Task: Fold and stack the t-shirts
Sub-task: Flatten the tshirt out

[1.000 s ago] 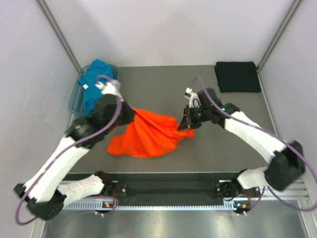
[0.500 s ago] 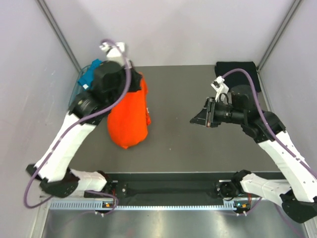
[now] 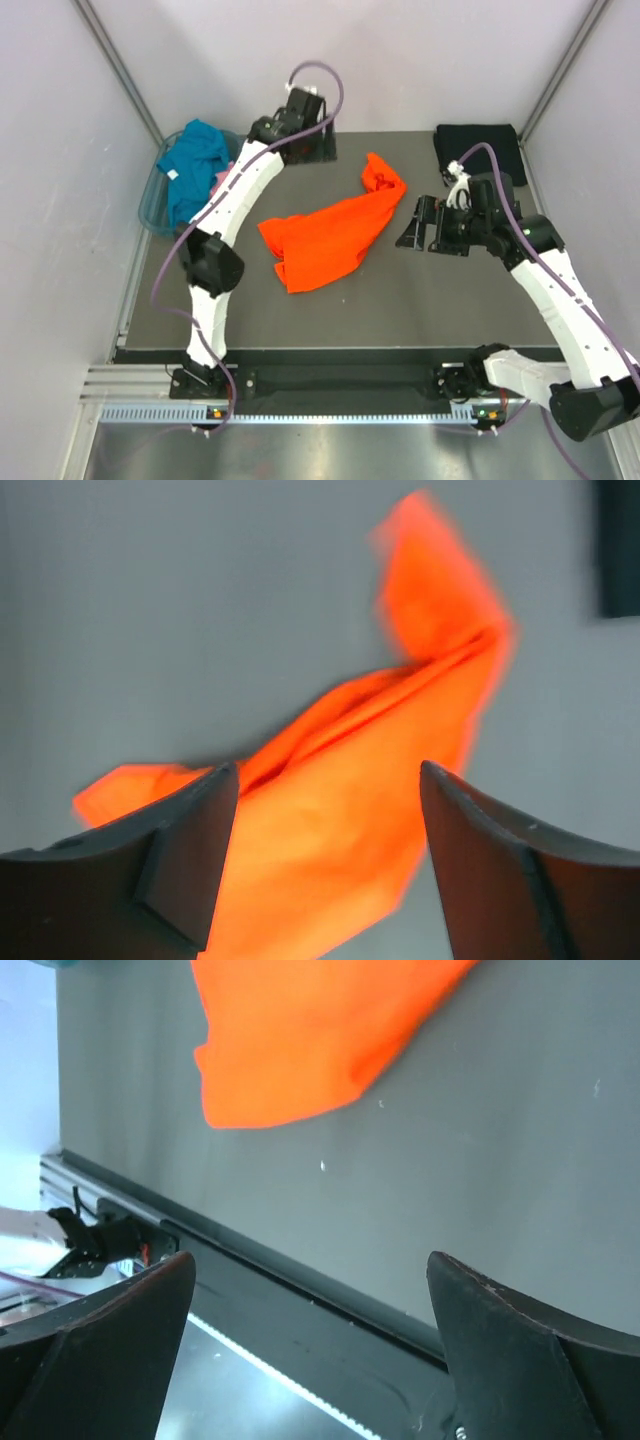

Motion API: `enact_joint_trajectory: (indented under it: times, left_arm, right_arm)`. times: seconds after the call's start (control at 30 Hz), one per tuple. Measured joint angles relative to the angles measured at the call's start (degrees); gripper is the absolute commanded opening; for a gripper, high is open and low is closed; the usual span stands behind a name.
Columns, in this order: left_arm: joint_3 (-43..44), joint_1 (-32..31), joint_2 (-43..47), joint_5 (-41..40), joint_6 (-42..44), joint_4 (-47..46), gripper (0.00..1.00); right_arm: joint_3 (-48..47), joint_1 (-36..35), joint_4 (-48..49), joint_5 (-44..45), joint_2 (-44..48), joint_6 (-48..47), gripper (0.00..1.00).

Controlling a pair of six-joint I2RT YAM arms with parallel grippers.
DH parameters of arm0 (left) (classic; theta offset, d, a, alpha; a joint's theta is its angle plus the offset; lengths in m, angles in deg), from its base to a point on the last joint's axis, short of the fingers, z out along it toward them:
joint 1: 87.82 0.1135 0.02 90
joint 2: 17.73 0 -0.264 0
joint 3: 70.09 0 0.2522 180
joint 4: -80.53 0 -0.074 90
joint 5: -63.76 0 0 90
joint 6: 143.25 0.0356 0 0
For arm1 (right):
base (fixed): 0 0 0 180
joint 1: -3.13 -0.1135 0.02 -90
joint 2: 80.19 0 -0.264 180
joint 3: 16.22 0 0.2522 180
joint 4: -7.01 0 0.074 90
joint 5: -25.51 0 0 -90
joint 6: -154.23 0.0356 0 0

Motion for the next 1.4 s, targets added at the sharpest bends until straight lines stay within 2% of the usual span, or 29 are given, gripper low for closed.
enact_joint_trajectory:
  times: [0.03, 0.07, 0.2, 0.23, 0.37, 0.47, 0.6, 0.67, 0.73, 0.77, 0.83, 1.03, 1.2, 1.3, 1.4]
  left_arm:
    - [-5.1, 0.5, 1.2, -0.3, -0.2, 0.9, 0.71]
    - [-16.0, 0.8, 5.4, -0.1, -0.4, -2.0, 0.65]
    - [-52.9, 0.0, 22.9, 2.7, -2.7, -4.9, 0.64]
    - [-59.4, -0.4, 27.0, 3.5, -3.6, -4.6, 0.65]
    - [-78.4, -2.1, 40.4, 6.2, -7.3, -9.5, 0.69]
    - [-86.2, -2.3, 42.2, 8.9, -9.7, -14.1, 0.69]
    - [-88.6, -2.2, 37.5, 11.0, -10.9, -20.0, 0.68]
    - [-87.6, -2.2, 33.4, 11.1, -11.1, -21.7, 0.61]
    - [-86.6, -2.2, 29.6, 11.3, -11.3, -23.5, 0.46]
    - [-86.4, -2.2, 28.2, 11.7, -11.3, -24.4, 0.24]
    - [-85.7, -2.1, 27.2, 12.5, -11.5, -25.1, 0.0]
    - [-82.3, -3.2, 30.1, 15.5, -11.8, -25.2, 0.0]
    - [-73.3, -8.5, 41.5, 18.9, -12.6, -25.3, 0.0]
    - [-66.8, -11.9, 47.7, 21.2, -14.3, -28.7, 0.0]
    - [-65.5, -12.8, 54.1, 19.1, -16.8, -30.4, 0.0]
  right_arm:
    - [1.8, 1.1, 0.7, -0.9, 0.3, 0.1, 1.0]
    - [4.7, 3.3, 1.7, -3.4, 0.6, 0.2, 1.0]
    - [13.2, 11.7, 4.0, -11.3, -1.1, 0.3, 1.0]
    - [14.1, 12.9, 4.2, -12.4, -2.1, 0.0, 1.0]
    - [14.3, 13.6, 6.1, -15.8, -5.5, -1.2, 1.0]
    - [14.3, 13.2, 7.3, -17.7, -6.4, -1.9, 1.0]
    - [14.3, 11.8, 9.1, -19.1, -6.5, -2.2, 0.98]
    - [14.4, 11.1, 9.9, -19.4, -6.5, -2.3, 0.98]
    - [15.0, 10.7, 10.8, -19.5, -6.2, -2.4, 0.96]
    - [15.6, 10.6, 11.4, -19.5, -5.9, -2.5, 0.94]
    - [16.9, 10.6, 11.7, -19.4, -5.3, -2.6, 0.9]
    - [19.0, 10.6, 11.2, -16.9, -4.9, -3.7, 0.83]
    - [18.8, 10.5, 11.3, -14.6, -5.6, -5.5, 0.82]
    - [18.2, 10.4, 11.2, -13.5, -6.9, -6.3, 0.82]
    - [16.7, 10.0, 11.0, -12.8, -8.3, -7.1, 0.82]
